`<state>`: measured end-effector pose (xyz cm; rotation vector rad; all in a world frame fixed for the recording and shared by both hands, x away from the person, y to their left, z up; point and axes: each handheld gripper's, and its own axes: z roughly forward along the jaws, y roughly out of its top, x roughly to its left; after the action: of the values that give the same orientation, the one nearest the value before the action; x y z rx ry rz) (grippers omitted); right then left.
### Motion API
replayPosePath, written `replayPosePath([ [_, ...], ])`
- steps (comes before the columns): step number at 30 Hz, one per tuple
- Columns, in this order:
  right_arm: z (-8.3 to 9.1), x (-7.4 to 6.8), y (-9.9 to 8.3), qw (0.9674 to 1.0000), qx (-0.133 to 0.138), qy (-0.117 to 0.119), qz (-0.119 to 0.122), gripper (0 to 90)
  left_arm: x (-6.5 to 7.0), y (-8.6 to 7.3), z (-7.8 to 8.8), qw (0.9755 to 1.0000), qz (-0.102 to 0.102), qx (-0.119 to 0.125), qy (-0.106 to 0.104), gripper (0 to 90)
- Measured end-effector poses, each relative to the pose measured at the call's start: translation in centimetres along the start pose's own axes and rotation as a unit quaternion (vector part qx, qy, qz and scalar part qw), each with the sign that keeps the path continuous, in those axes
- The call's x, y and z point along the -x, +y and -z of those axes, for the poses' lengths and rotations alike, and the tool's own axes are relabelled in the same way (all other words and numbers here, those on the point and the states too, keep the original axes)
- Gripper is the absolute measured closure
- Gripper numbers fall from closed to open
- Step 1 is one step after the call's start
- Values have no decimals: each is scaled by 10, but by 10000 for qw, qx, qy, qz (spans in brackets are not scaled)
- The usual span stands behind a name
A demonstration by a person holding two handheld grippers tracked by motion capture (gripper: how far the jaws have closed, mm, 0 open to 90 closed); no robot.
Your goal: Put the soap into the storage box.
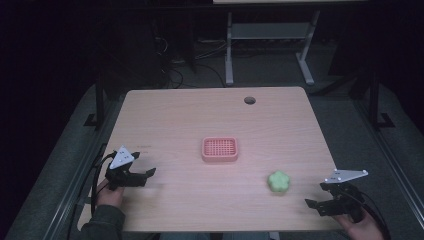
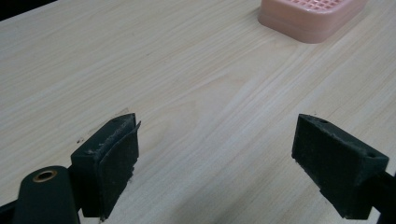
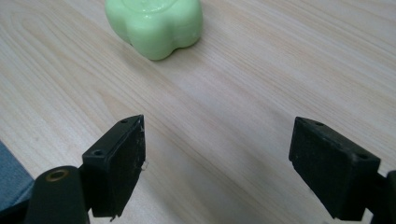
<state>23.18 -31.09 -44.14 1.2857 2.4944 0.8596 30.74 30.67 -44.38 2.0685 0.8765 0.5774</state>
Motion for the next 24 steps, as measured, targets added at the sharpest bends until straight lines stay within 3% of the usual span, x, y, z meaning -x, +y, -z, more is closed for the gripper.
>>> replayPosePath([
  [8,-2,-4,3,9999,-46,-15,97,184,2,0,-1,10000,-45,-61,-33,144],
  [16,0,-16,18,9992,-136,0,366,182,4,1,1,9999,-95,-32,-35,144],
  [24,-7,-24,39,9968,-494,30,628,169,2,1,1,10000,-64,-18,-20,144],
])
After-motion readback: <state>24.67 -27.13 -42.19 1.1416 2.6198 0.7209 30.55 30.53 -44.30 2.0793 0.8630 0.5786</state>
